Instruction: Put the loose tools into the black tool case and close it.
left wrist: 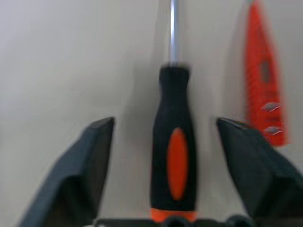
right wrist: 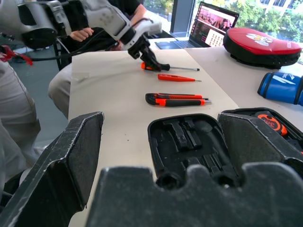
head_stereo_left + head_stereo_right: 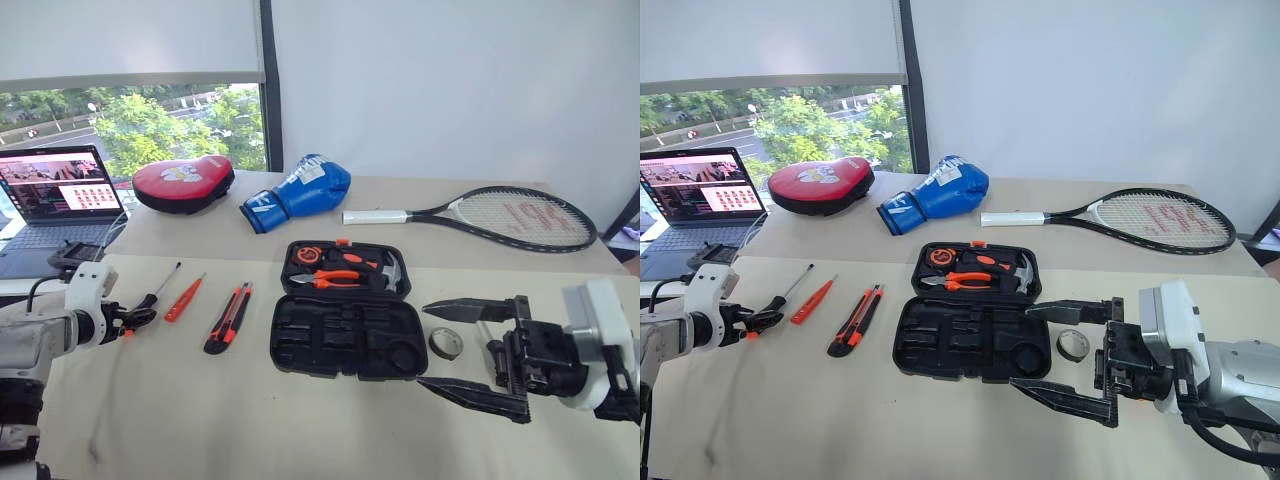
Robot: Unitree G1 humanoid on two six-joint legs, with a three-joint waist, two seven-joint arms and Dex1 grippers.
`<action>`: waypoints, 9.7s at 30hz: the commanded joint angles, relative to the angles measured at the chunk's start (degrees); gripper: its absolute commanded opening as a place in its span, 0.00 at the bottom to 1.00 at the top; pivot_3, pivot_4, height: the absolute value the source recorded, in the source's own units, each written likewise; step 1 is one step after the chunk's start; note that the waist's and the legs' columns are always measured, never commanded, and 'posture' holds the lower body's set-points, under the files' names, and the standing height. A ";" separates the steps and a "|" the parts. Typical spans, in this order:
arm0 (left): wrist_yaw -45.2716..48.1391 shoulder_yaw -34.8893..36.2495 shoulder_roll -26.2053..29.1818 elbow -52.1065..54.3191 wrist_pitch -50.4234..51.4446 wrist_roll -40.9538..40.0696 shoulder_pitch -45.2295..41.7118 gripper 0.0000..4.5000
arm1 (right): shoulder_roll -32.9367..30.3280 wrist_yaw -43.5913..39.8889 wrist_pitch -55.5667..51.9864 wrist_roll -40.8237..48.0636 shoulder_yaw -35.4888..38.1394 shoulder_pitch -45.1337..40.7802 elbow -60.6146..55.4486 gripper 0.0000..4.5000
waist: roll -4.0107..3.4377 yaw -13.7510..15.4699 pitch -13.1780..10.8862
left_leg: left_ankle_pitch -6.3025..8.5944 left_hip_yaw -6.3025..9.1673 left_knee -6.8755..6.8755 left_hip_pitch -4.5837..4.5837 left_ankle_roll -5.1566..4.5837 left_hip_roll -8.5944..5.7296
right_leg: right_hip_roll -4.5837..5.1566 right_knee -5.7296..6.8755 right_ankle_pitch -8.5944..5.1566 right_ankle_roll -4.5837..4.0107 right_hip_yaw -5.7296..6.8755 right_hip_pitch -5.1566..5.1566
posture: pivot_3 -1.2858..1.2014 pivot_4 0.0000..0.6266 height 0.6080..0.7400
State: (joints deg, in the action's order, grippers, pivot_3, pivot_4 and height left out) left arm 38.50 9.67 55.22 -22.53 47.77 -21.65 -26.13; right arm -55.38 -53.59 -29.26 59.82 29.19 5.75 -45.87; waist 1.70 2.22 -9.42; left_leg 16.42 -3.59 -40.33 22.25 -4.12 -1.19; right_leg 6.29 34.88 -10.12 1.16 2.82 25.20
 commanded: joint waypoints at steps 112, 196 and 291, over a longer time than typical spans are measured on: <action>26.18 -12.48 -16.57 48.46 1.43 -21.40 -6.86 0.99 | -7.89 42.30 -49.51 -5.39 -12.13 -14.77 25.97 1.00 | -0.59 -0.14 0.95 | 0.98 -0.08 -1.38 0.55 -1.23 -0.15 | 0.03 -0.05 -0.32 0.21 -0.43 -0.09 | 0.52 0.24 1.00; 17.97 9.14 -6.63 49.42 -10.01 -25.81 16.80 1.00 | 34.98 23.16 -8.79 -61.10 -41.24 -27.77 30.36 0.01 | -0.84 -3.01 0.29 | 0.40 -0.04 -0.39 -0.01 0.14 -0.25 | -0.14 0.24 -0.26 0.33 -0.24 0.10 | 0.52 0.24 1.00; 41.69 -36.43 -23.45 -4.75 -42.52 24.43 -25.39 0.10 | 2.43 19.03 10.10 1.01 18.60 39.10 -14.13 1.00 | -0.28 -0.03 0.05 | 1.21 -0.08 -1.25 0.07 -1.12 -0.02 | -0.07 0.12 -0.37 0.58 -0.41 -0.33 | 0.52 0.24 1.00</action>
State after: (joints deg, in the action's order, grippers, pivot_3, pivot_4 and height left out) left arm 79.06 -25.82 32.16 -25.95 6.25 1.11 -51.41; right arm -52.63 -34.85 -21.18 60.78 47.53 44.37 -59.18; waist 1.42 2.19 -9.36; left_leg 17.64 -3.67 -41.58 22.32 -5.24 -1.21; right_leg 6.22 35.00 -10.49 1.73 2.41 24.87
